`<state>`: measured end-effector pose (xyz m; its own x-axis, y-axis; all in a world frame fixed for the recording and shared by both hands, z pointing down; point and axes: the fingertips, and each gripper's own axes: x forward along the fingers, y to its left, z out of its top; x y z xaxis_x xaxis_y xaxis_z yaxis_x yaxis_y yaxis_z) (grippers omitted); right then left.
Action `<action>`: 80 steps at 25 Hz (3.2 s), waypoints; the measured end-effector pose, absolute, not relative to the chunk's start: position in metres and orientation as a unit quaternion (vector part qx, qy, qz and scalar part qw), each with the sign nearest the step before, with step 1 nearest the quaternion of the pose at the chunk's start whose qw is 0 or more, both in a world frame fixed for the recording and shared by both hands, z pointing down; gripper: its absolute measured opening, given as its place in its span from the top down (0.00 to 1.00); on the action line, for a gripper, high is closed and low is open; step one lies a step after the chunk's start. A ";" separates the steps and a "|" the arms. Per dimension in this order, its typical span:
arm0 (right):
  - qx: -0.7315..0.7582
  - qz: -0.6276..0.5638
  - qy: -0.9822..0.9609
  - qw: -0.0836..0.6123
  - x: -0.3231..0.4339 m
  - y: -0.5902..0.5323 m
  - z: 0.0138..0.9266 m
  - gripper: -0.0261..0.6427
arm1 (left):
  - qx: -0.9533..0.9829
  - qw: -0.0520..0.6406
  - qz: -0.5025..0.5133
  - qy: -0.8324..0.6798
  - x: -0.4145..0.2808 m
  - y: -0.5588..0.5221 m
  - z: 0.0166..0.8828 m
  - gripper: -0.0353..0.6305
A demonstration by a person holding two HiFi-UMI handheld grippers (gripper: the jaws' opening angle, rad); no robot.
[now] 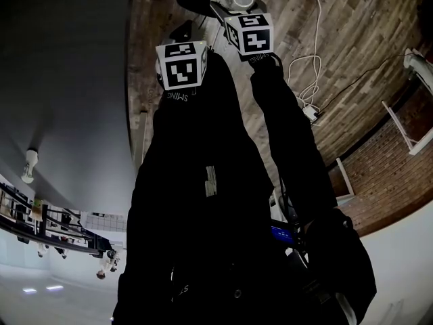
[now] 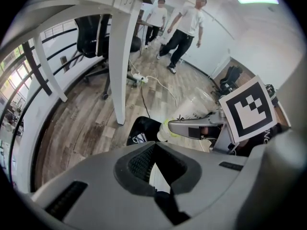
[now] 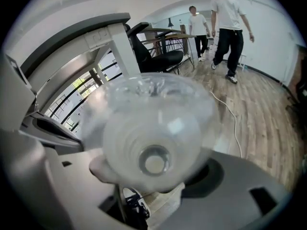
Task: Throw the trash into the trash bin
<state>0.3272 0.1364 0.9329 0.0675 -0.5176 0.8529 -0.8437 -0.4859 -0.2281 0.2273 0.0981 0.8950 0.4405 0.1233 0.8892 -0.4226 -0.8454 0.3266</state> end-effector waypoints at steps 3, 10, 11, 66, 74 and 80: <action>0.713 0.488 -0.474 0.169 0.329 0.138 0.937 0.47 | 0.806 0.263 0.522 -0.093 0.226 0.099 0.897 0.95; 0.722 0.485 -0.467 0.159 0.333 0.140 0.937 0.47 | 0.807 0.262 0.521 -0.095 0.223 0.097 0.898 0.95; 0.723 0.484 -0.466 0.159 0.333 0.141 0.936 0.47 | 0.806 0.262 0.522 -0.095 0.224 0.097 0.898 0.95; 0.649 0.222 -0.710 0.160 0.097 -0.029 0.428 0.94 | 0.871 0.256 0.237 -0.345 0.025 -0.052 0.442 0.95; 0.553 0.156 -0.806 0.144 -0.029 -0.096 0.360 0.94 | 0.824 0.254 0.173 -0.476 -0.113 -0.099 0.390 0.95; 0.502 0.132 -0.844 0.134 -0.109 -0.117 0.330 0.94 | 0.797 0.241 0.144 -0.535 -0.190 -0.108 0.363 0.95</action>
